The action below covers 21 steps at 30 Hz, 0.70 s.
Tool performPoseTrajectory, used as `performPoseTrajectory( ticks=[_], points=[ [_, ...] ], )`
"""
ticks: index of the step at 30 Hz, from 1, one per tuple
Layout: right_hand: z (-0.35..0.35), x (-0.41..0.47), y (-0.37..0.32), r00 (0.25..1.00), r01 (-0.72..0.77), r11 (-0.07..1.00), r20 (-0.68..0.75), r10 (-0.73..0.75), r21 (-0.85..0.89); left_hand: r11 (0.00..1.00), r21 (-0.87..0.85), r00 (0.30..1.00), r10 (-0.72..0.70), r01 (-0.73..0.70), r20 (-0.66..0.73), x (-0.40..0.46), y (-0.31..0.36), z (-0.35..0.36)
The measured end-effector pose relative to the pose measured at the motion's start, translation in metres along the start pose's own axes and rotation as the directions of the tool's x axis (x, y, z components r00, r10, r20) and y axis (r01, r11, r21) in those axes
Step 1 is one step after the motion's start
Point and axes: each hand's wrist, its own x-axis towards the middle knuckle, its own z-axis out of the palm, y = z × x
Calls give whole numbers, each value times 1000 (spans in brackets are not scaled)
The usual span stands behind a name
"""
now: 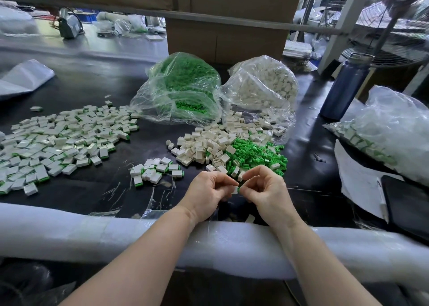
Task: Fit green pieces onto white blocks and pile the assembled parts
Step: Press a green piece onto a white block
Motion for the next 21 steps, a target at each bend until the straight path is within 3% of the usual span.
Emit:
performPoseTrajectory(
  ticks=[21],
  points=[
    [-3, 0, 2, 999, -30, 999, 41, 28, 34, 991, 120, 997, 42, -50, 63, 0, -2, -1]
  ],
)
